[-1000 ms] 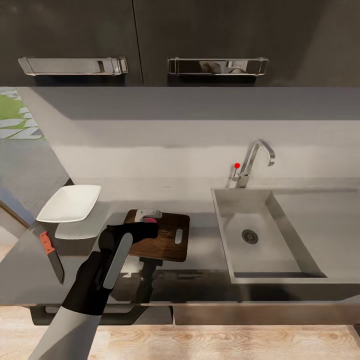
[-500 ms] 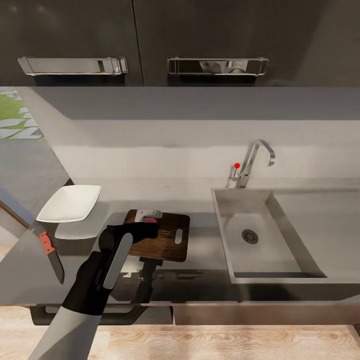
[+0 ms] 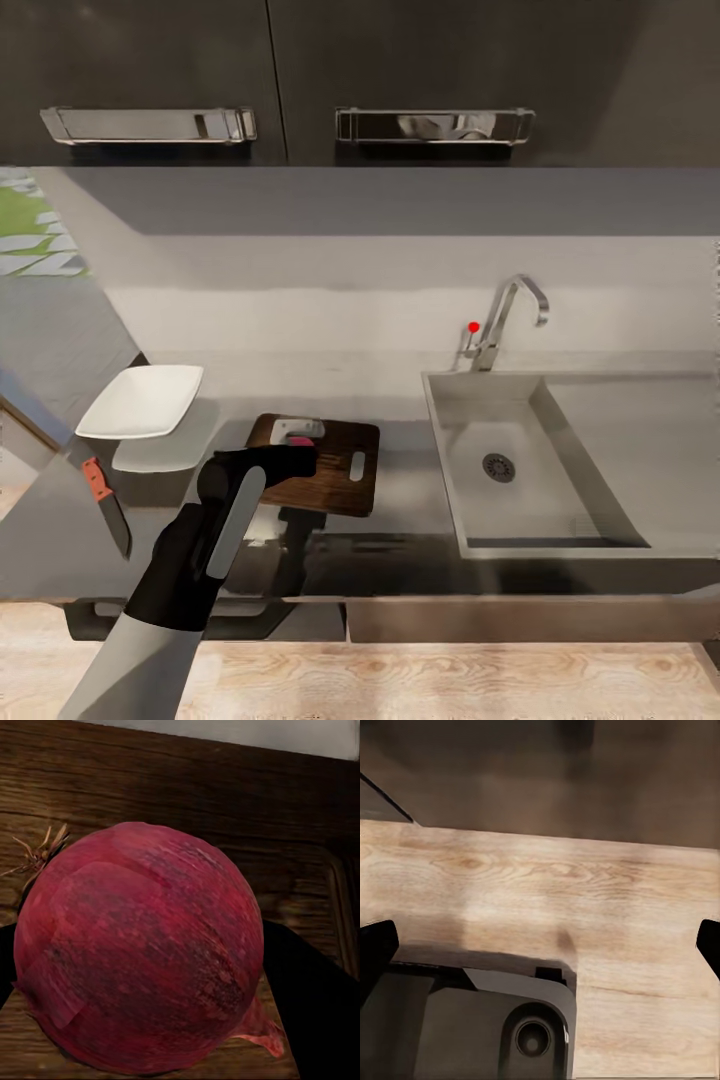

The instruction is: In the kitchen, take the Vidalia onion out of the sink, dice it on the chopping board with the paring knife, put the diced onion into the bowl on the countertop, then place both the paring knife and the chopping board into the sink.

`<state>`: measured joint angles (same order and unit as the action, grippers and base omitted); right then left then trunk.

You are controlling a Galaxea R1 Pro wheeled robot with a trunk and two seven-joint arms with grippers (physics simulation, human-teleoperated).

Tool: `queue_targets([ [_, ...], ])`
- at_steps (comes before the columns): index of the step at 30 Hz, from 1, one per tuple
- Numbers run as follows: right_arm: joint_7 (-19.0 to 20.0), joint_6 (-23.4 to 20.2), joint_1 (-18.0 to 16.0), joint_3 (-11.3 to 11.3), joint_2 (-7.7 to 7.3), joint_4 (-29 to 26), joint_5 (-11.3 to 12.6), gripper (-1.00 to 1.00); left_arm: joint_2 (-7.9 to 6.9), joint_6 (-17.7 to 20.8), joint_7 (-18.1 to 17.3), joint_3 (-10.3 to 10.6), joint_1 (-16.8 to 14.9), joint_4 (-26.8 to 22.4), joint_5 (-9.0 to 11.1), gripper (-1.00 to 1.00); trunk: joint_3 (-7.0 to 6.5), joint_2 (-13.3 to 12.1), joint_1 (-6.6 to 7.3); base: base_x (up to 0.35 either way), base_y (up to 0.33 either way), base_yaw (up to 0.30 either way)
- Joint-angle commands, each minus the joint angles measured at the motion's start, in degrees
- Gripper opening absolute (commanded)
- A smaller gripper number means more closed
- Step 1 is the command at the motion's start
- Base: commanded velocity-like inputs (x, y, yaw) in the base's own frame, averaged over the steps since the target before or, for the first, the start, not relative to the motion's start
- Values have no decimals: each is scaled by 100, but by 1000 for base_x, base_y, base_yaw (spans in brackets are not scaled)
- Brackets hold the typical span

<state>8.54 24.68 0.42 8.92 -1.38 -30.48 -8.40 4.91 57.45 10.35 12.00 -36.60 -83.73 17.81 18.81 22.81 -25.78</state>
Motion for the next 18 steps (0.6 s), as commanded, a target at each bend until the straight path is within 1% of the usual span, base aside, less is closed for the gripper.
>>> queue_targets([
  [1,42,11,2,48,6,-10,-57,100,1,21,55,4,-5,-3,55,-100,9,11,-1,-294,0,0],
  [3,45,11,2,48,6,-10,-57,100,1,21,55,4,-5,-3,55,-100,9,11,-1,-193,0,0],
  [6,43,11,2,48,6,-10,-57,100,1,21,55,4,-5,-3,55,-100,9,11,-1,-82,0,0],
  [18,49,9,2,48,6,-10,-57,100,1,20,55,-4,-5,-2,55,-100,9,11,-1,-8,0,0],
])
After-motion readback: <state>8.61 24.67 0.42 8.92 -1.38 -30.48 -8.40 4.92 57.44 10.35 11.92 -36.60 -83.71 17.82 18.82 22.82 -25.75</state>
